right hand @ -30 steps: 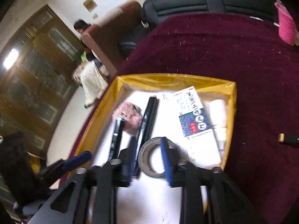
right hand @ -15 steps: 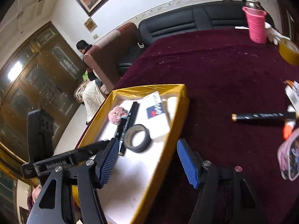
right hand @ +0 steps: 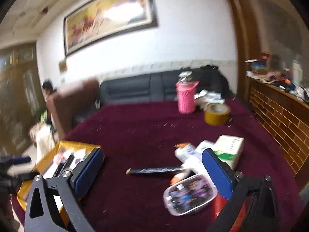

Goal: Organize objects
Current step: 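Grasp the yellow-capped black marker with the left tool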

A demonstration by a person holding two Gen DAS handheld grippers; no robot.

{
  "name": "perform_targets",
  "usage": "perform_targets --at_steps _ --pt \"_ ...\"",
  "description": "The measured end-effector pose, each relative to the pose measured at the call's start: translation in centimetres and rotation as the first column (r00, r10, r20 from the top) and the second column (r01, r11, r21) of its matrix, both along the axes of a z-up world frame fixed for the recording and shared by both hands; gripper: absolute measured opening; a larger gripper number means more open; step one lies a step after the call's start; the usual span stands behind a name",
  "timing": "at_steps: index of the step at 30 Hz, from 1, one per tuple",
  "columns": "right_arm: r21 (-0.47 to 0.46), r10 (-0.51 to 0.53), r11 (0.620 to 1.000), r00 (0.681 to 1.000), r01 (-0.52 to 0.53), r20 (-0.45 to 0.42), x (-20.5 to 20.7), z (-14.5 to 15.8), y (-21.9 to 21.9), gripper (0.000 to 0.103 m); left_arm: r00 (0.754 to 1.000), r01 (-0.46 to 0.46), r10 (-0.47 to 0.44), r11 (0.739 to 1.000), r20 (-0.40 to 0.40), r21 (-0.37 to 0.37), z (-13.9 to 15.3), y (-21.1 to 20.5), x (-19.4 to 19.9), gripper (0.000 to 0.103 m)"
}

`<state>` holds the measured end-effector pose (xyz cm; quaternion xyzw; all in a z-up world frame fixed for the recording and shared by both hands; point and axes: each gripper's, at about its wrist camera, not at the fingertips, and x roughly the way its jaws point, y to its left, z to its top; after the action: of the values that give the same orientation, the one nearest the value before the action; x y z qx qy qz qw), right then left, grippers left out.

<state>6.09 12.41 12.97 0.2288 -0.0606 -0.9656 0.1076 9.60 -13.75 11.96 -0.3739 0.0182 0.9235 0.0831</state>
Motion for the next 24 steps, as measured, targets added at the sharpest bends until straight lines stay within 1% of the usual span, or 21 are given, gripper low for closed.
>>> perform_targets --at_steps 1,3,4,5,7,10,12,13,14,15,16,17,19,20,22,24 --pt "-0.012 -0.020 1.000 0.998 0.021 0.056 -0.9 -0.6 1.2 0.103 1.000 0.025 -0.025 1.000 0.006 -0.013 -0.2 1.4 -0.5 0.093" --pt "-0.062 -0.014 0.998 0.988 0.023 0.152 -2.9 -1.9 3.7 0.103 0.998 0.069 -0.069 0.997 -0.002 -0.023 -0.5 3.7 -1.2 0.093" --pt "-0.073 -0.017 0.997 0.985 0.030 0.170 -3.4 -2.3 4.6 0.103 0.995 0.096 -0.096 0.995 -0.013 -0.028 -0.6 4.8 -1.8 0.093" --pt "-0.087 -0.029 0.995 0.983 0.046 0.183 -4.0 -2.7 5.8 0.103 0.992 0.122 -0.122 0.992 -0.021 -0.034 -0.8 5.9 -2.3 0.093" --pt "-0.112 -0.042 0.992 0.983 0.062 0.179 -4.6 -3.1 7.4 0.103 0.986 0.166 -0.167 0.985 -0.011 -0.054 -1.5 7.8 -4.0 0.093" --pt "-0.141 -0.081 0.984 0.981 0.107 0.178 -5.6 -3.8 10.2 0.103 0.978 0.210 -0.208 0.968 0.029 -0.138 -3.3 10.3 -6.8 0.093" --pt "-0.189 -0.093 0.974 0.978 0.128 0.186 -6.3 -4.6 11.9 0.103 0.970 0.241 -0.234 0.941 0.058 -0.237 -4.9 12.1 -8.5 0.091" --pt "-0.210 -0.096 0.968 0.977 0.136 0.189 -6.5 -5.0 12.7 0.103 0.966 0.258 -0.250 0.917 0.067 -0.305 -5.7 13.0 -9.3 0.087" --pt "-0.243 -0.099 0.959 0.977 0.145 0.190 -6.6 -5.5 13.5 0.103 0.962 0.272 -0.262 0.897 0.075 -0.350 -6.4 13.8 -10.0 0.084" --pt "-0.266 -0.103 0.952 0.976 0.153 0.190 -6.5 -5.9 14.1 0.103 0.956 0.292 -0.278 0.882 0.090 -0.371 -6.9 14.3 -10.6 0.081" --pt "-0.277 -0.107 0.948 0.975 0.160 0.195 -6.4 -6.2 14.5 0.103 0.949 0.315 -0.296 0.867 0.109 -0.386 -7.4 14.7 -11.1 0.081" --pt "-0.288 -0.112 0.942 0.972 0.170 0.208 -6.5 -6.7 15.0 0.103 0.938 0.345 -0.320 0.843 0.132 -0.412 -8.1 15.3 -11.9 0.081" --pt "-0.332 -0.099 0.925 0.960 0.185 0.261 -7.2 -7.8 15.8 0.103 0.926 0.377 -0.345 0.813 0.154 -0.443 -9.1 16.1 -12.8 0.080" --pt "-0.358 -0.088 0.915 0.957 0.187 0.277 -7.4 -8.1 16.0 0.103 0.915 0.403 -0.368 0.799 0.168 -0.445 -9.6 16.6 -13.5 0.080" --pt "-0.386 -0.089 0.901 0.955 0.198 0.282 -7.3 -8.3 16.4 0.103 0.906 0.422 -0.383 0.781 0.180 -0.461 -10.5 17.4 -14.6 0.080" --pt "-0.381 -0.099 0.903 0.958 0.200 0.268 -7.1 -8.1 16.4 0.103 0.899 0.437 -0.393 0.776 0.194 -0.454 -11.3 18.1 -15.8 0.080"
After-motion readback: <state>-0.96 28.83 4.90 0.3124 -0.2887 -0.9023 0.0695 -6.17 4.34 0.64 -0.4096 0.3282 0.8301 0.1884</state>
